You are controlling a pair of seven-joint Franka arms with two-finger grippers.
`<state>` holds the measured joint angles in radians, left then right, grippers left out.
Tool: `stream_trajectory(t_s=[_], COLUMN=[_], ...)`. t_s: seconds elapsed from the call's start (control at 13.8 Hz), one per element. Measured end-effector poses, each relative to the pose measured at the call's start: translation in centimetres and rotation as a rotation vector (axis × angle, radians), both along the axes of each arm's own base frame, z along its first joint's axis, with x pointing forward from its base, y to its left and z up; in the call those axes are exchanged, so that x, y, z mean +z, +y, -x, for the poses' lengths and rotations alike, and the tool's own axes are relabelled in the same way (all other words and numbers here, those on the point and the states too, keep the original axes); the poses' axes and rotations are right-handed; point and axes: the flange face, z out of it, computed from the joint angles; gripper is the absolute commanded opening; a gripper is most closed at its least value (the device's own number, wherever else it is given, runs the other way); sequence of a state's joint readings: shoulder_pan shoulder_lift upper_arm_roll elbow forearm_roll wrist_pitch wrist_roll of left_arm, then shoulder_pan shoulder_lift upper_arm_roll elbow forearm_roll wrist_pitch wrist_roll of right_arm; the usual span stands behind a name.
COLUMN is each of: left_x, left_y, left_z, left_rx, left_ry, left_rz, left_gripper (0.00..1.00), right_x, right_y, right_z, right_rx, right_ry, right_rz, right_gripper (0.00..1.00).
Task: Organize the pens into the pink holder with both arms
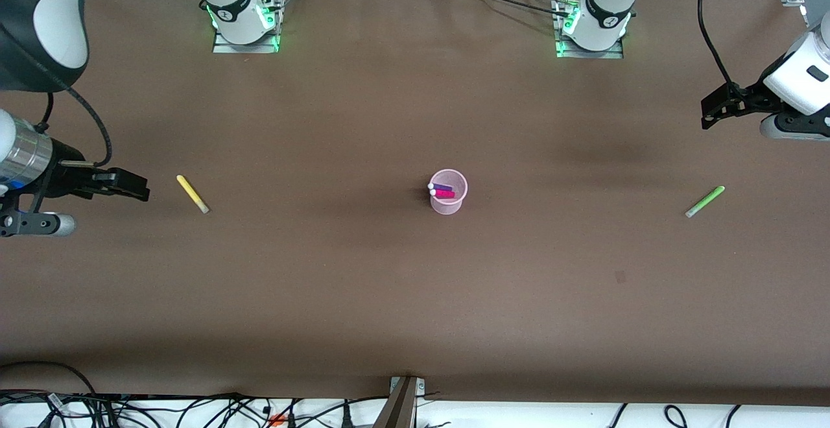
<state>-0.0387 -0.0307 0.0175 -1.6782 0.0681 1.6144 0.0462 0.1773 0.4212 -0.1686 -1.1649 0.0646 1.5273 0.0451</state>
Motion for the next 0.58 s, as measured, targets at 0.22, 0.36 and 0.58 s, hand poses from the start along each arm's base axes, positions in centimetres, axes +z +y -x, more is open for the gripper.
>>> stream_trajectory(t_s=[0.22,0.36,0.58], left_x=[0.0,0.0,0.0], left_y=[0.0,0.0,0.0], left_z=[0.0,0.0,0.0], left_rx=[0.000,0.000,0.000], left_ry=[0.000,0.000,0.000], left_rz=[0.000,0.000,0.000], left_gripper=[1.00,1.00,1.00], right_x=[-2.2,-3.3,-1.7], right_y=[-1.2,-1.6,-2.2], right_z=[0.5,2.0,4.7], right_rx=[0.003,0.000,-0.005], right_ry=[-0.095,-0.120,-0.149], right_rz=[-0.013,-0.023,-0.039], right_gripper=[0.99,0.99,0.99])
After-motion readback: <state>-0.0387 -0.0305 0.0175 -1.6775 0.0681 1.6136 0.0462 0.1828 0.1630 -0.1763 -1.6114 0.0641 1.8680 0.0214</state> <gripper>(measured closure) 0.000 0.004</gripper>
